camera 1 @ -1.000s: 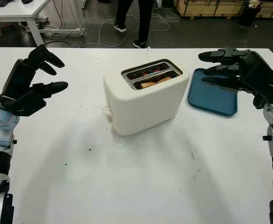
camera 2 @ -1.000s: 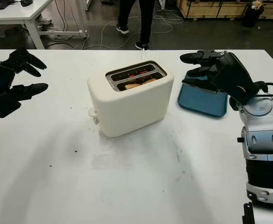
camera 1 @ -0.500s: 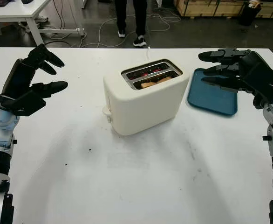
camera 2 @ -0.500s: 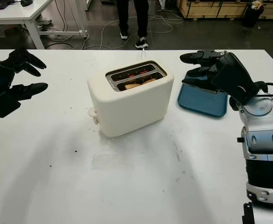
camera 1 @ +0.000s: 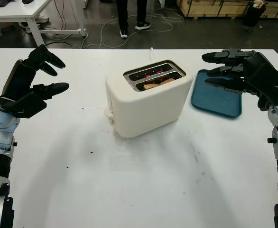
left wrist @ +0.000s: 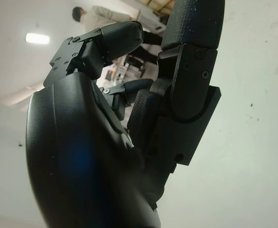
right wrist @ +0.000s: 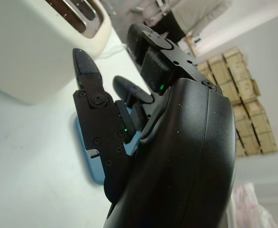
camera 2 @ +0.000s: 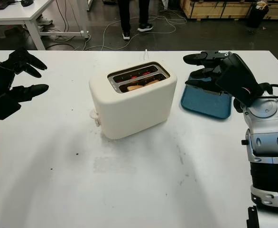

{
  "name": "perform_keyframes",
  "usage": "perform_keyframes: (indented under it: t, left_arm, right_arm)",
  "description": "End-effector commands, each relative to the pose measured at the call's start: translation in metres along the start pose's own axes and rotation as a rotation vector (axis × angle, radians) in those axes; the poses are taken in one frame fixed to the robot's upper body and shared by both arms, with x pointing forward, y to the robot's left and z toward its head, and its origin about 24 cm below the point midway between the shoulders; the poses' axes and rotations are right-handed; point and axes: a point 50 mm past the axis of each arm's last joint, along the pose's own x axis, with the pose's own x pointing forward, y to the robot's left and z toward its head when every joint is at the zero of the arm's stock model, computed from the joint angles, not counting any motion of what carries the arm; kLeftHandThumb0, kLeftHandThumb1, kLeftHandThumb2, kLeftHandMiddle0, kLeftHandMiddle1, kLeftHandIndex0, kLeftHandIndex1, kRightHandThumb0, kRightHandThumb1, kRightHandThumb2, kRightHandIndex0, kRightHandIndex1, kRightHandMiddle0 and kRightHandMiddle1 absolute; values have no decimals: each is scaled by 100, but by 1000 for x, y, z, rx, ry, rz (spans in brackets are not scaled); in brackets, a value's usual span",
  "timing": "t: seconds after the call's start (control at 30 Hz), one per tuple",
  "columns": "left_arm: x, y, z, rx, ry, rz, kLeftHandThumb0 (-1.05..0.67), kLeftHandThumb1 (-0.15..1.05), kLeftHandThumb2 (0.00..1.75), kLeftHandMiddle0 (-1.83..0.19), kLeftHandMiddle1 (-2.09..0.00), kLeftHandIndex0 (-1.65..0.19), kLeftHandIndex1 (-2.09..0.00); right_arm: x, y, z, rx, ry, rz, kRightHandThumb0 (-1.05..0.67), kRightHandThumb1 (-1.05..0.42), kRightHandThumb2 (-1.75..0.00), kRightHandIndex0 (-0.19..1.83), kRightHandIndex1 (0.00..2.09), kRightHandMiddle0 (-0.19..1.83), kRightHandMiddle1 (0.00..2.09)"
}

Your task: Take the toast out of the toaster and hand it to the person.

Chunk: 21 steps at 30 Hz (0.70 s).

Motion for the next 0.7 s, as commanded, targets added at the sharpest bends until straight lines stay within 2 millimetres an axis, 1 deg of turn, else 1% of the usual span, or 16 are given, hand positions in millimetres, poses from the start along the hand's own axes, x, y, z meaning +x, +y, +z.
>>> perform_keyframes:
  t: [0.0,0.3,0.6,0.67]
  left_arm:
    - [-1,1,0,-16,-3,13,-105,92,22,-28,-154,-23,-147]
    - [-1,1,0,-6,0,9,-105,92,23,-28,-153,-22,-147]
    - [-1,0,0,-11,1,10,-105,92,22,-28,-154,-22,-147]
    - [-2,0,0,-8,1,10,-105,92,22,-28,-154,-22,-147]
  right_arm:
    - [0,-1,2,4,-10,-8,-28,-83,0,52,63,76,0]
    - [-1,-2,1,0,-8,-13,-28,-83,0,53,64,76,0]
    - [0,-1,0,32,-4,-13,-24,-83,0,52,64,76,0]
    - [0,-1,-1,16,-11,-12,-26,-83,0,52,64,76,0]
